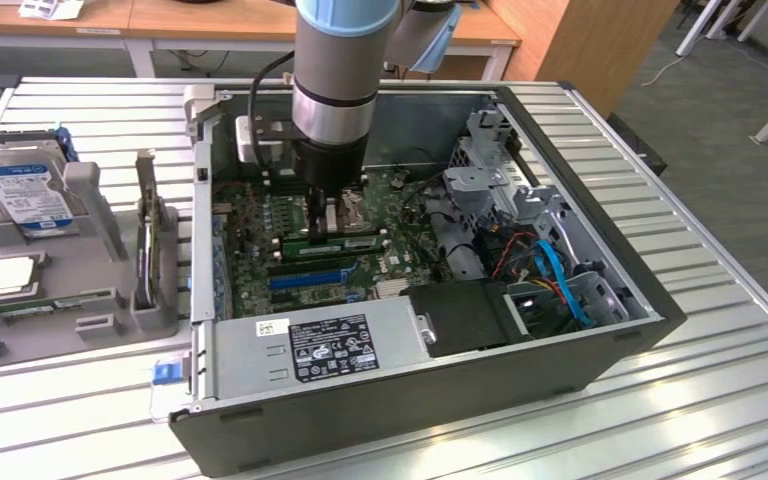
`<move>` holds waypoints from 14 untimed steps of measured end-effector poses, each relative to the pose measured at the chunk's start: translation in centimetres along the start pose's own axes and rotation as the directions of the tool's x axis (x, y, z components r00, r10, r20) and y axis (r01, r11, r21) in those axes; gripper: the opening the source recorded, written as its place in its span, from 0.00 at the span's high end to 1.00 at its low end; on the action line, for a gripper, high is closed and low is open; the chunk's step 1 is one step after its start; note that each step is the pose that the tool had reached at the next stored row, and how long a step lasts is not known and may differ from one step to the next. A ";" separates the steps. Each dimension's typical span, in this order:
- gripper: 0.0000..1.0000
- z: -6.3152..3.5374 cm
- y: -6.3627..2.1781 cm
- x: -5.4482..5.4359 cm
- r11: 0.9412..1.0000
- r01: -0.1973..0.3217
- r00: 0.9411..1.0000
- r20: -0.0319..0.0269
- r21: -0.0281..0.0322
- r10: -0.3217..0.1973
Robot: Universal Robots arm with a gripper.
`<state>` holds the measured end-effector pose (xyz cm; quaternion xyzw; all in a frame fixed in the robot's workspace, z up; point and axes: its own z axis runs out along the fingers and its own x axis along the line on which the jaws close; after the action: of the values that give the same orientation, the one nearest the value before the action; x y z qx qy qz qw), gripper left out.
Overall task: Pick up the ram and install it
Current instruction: 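Press down the ram until it locks into place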
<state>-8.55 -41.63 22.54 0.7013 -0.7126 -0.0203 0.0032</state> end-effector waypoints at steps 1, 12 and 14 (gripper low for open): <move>0.90 0.03 0.00 0.0 1.000 0.000 1.000 0.000 0.000 0.000; 0.90 0.17 -0.01 0.0 1.000 0.000 1.000 0.000 0.000 0.000; 0.90 0.17 -0.01 0.0 1.000 0.000 1.000 0.000 0.000 0.000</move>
<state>-8.55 -41.67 22.37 0.7013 -0.7126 -0.0203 0.0033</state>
